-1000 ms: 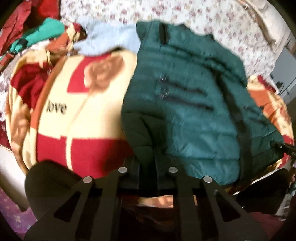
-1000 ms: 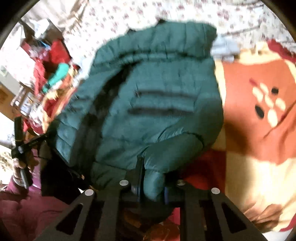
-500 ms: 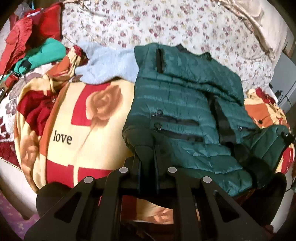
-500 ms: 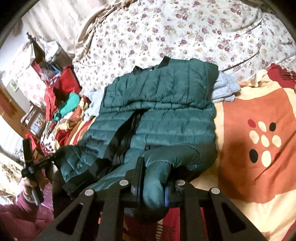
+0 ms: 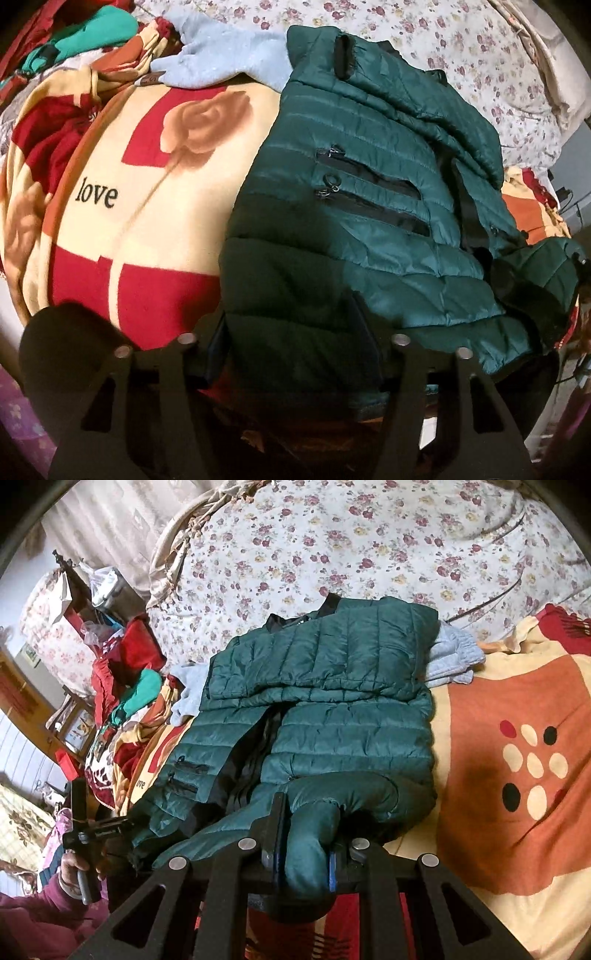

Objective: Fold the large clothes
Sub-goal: 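Close both grippers on the jacket hem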

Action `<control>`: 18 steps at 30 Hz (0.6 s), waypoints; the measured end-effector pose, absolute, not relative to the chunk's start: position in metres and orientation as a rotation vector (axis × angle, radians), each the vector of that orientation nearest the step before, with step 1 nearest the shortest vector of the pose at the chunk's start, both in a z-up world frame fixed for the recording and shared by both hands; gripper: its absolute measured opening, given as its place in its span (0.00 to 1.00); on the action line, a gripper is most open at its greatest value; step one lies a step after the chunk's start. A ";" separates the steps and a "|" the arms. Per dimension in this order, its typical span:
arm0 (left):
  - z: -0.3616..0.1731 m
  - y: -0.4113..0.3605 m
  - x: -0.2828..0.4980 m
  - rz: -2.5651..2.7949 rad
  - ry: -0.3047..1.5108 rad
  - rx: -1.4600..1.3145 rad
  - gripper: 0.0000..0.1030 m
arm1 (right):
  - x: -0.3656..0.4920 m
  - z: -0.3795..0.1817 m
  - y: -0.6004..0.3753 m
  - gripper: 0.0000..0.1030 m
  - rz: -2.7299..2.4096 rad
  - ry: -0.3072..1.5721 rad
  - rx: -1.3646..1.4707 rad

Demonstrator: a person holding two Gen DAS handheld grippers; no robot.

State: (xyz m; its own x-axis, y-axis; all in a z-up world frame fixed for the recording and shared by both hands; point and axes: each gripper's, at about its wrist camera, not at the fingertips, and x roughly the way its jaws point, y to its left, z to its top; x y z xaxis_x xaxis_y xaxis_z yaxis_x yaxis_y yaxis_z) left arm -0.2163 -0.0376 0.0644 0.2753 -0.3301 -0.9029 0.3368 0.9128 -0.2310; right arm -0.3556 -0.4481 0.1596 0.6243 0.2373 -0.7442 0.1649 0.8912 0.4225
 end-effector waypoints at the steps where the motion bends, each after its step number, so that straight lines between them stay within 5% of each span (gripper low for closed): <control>1: 0.068 -0.041 -0.217 -0.436 1.202 0.033 0.22 | -0.354 0.159 -0.449 0.16 0.047 0.903 0.489; 3: 0.079 -0.041 -0.216 -0.435 1.167 0.030 0.13 | -0.354 0.158 -0.451 0.16 0.056 0.898 0.492; 18: 0.148 -0.063 -0.159 -0.629 1.005 -0.043 0.10 | -0.351 0.165 -0.466 0.16 -0.113 0.906 0.553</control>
